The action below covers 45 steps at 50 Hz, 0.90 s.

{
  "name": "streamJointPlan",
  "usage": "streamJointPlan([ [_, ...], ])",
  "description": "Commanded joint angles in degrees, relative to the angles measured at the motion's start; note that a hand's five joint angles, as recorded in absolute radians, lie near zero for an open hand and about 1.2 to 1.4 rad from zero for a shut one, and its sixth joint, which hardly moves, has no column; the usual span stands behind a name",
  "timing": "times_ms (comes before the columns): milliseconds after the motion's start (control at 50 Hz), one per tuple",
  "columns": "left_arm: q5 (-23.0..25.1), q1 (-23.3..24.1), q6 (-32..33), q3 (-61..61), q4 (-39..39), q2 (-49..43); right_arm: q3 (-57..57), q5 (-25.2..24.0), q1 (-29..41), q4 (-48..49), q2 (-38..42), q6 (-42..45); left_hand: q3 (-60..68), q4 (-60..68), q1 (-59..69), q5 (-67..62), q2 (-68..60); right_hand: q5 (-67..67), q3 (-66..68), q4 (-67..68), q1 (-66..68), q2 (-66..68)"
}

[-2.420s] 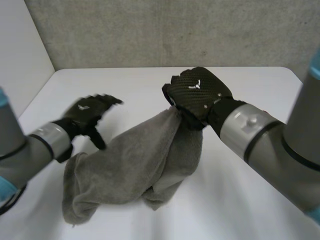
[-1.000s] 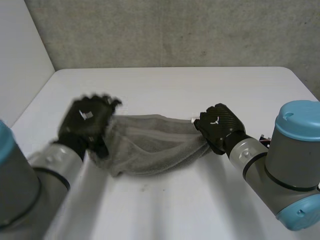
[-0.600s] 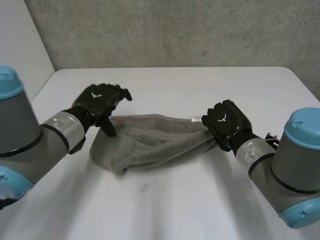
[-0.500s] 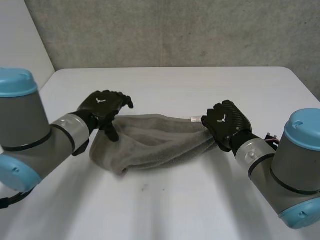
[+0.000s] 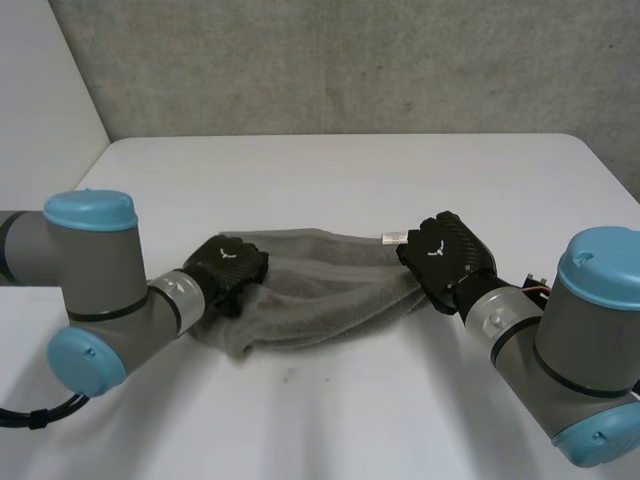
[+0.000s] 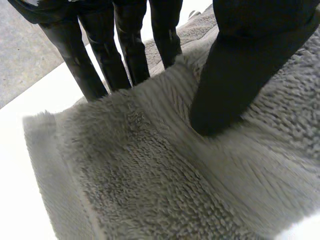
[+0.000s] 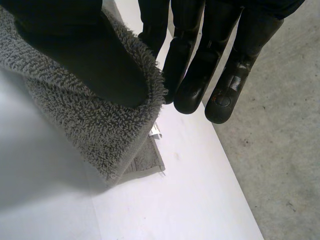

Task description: Fold the laundry

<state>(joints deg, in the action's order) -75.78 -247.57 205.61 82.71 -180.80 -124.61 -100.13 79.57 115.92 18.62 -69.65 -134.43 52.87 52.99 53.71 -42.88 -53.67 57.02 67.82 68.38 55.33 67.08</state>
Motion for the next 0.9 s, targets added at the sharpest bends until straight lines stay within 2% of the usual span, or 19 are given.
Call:
streamJointPlan([
  [20, -0.60, -0.01, -0.12, 0.70, -1.66, 1.30, 0.90, 0.41, -0.35, -0.34, 0.13, 0.48, 27.13, 27.01, 26.29, -27.12, -26.33, 12.98, 12.18, 11.62, 24.67, 12.92],
  [180, -2.80, 2.01, -0.48, 2.11, -3.07, 13.78, 3.71, 1.03, -2.10, -4.12, -2.33, 4.96, 27.13, 27.01, 26.29, -27.12, -26.33, 12.98, 12.18, 11.62, 24.67, 12.92],
  [220, -2.97, 3.67, -0.56, 2.11, -3.16, 19.38, 6.95, 1.20, -2.72, -9.63, -6.35, 4.79, 27.13, 27.01, 26.29, -27.12, -26.33, 12.98, 12.18, 11.62, 24.67, 12.92],
  [240, -2.97, 3.68, -0.56, 2.11, -3.16, 19.41, 6.97, 1.20, -2.72, -9.66, -6.38, 4.79, 27.13, 27.01, 26.29, -27.12, -26.33, 12.98, 12.18, 11.62, 24.67, 12.92],
  [280, -3.32, 4.99, -0.56, 1.41, -3.07, 25.27, 11.86, 1.38, -2.63, -17.09, -10.14, 3.91, 27.13, 27.01, 26.29, -27.12, -26.33, 12.98, 12.18, 11.62, 24.67, 12.92],
  [300, -3.33, 5.00, -0.56, 1.41, -3.07, 25.30, 11.89, 1.38, -2.63, -17.13, -10.16, 3.91, 27.13, 27.01, 26.29, -27.12, -26.33, 12.98, 12.18, 11.62, 24.67, 12.92],
  [320, -3.33, 5.34, -0.56, 0.88, -3.16, 28.34, 15.11, 1.55, -2.63, -21.04, -11.64, 2.52, 27.13, 27.01, 26.29, -27.12, -26.33, 12.98, 12.18, 11.62, 24.67, 12.92],
  [340, -3.33, 5.35, -0.56, 0.88, -3.16, 28.37, 15.14, 1.55, -2.63, -21.08, -11.65, 2.50, 27.13, 27.01, 26.29, -27.12, -26.33, 12.98, 12.18, 11.62, 24.67, 12.92],
  [380, -3.68, 5.53, -1.52, -1.66, -2.98, 33.45, 22.49, 1.55, -2.89, -27.99, -14.45, -2.39, 27.13, 27.01, 26.29, -27.12, -26.33, 12.98, 12.18, 11.62, 24.67, 12.92],
  [400, -3.68, 5.52, -1.53, -1.67, -2.98, 33.47, 22.52, 1.55, -2.89, -28.03, -14.46, -2.42, 27.13, 27.01, 26.29, -27.12, -26.33, 12.98, 12.18, 11.62, 24.67, 12.92],
  [440, -5.43, 5.00, -3.72, -5.08, -2.81, 36.62, 29.61, 1.03, -3.68, -32.49, -16.91, -7.76, 27.13, 27.01, 26.29, -27.12, -26.33, 12.98, 12.18, 11.62, 24.67, 12.92],
  [540, -8.50, 4.12, -4.87, -9.57, -1.76, 37.78, 36.39, 0.94, -4.65, -34.62, -20.34, -11.29, 27.13, 27.01, 26.29, -27.12, -26.33, 12.98, 12.18, 11.62, 24.67, 12.92],
  [720, -8.69, 1.74, -5.13, -11.78, 3.70, 36.81, 37.03, 0.85, -4.21, -35.23, -21.23, -11.56, 27.13, 27.01, 26.29, -27.12, -26.33, 12.98, 12.18, 11.62, 24.67, 12.92],
  [840, -8.42, 2.18, -5.13, -9.32, 7.48, 30.31, 32.10, -0.47, -3.95, -35.23, -19.82, -11.91, 27.13, 27.01, 26.29, -27.12, -26.33, 12.98, 12.18, 11.62, 24.67, 12.92],
  [900, -7.90, 2.36, -5.13, -8.35, 10.01, 25.41, 29.74, -1.78, -3.86, -35.15, -16.42, -11.91, 27.13, 27.01, 26.29, -27.12, -26.33, 12.98, 12.18, 11.62, 24.67, 12.92],
])
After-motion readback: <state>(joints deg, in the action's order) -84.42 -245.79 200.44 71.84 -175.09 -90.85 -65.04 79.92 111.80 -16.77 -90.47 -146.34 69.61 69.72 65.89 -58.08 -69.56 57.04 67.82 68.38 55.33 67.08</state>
